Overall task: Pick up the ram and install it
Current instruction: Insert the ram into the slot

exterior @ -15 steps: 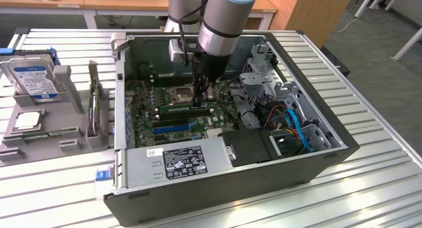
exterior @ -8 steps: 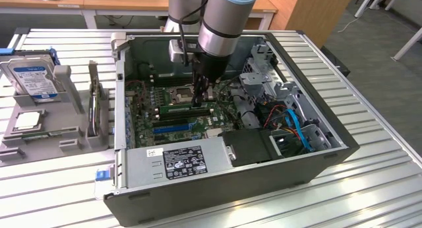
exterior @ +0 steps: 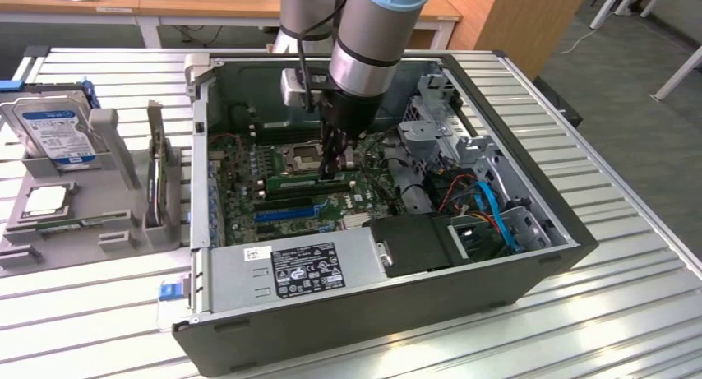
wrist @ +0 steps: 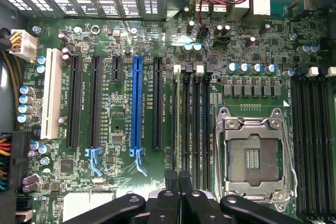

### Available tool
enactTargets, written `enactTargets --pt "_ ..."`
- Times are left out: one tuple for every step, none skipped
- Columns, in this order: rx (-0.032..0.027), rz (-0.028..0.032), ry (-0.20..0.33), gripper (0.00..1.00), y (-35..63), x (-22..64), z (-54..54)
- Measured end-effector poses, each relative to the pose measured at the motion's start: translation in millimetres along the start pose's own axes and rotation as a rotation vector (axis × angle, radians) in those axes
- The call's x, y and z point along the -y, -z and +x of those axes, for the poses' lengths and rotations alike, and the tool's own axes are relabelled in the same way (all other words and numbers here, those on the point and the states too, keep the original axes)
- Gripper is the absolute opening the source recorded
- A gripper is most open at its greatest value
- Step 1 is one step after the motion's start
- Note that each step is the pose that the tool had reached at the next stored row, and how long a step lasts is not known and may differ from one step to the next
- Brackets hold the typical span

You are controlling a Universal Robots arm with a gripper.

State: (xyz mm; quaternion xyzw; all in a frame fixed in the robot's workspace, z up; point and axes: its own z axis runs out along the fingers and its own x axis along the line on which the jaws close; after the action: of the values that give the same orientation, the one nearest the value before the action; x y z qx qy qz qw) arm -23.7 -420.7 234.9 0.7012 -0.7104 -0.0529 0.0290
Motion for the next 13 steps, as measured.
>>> enactTargets --pt "0.0002 0.0001 0.000 0.11 -0.1 0.0 0.0" --pt "0.0004 0.0001 0.000 0.11 -0.3 0.0 0.0" --pt "0.0003 0.0001 0.000 0.11 -0.3 0.0 0.0" --pt "0.0003 0.0001 0.000 0.11 -0.3 0.0 0.0" --pt "0.0004 0.0001 0.000 0.11 -0.5 0.1 0.0" --pt "0.0008 0.0003 0.000 0.11 -1.0 0.1 -0.1" --pt "0.0007 0.0004 0.000 0.11 -1.4 0.2 -0.1" --pt "0.0004 0.0003 0.000 0.11 -1.8 0.2 0.0" --pt "0.0004 0.0005 0.000 0.11 -2.2 0.3 0.0" --pt "0.0004 0.0006 0.000 0.11 -2.7 0.3 0.0" --pt "0.0003 0.0006 0.000 0.11 -3.0 0.4 0.1" --pt "0.0002 0.0006 0.000 0.11 -3.2 0.4 0.1" --pt "0.0002 0.0006 0.000 0.11 -3.3 0.4 0.1"
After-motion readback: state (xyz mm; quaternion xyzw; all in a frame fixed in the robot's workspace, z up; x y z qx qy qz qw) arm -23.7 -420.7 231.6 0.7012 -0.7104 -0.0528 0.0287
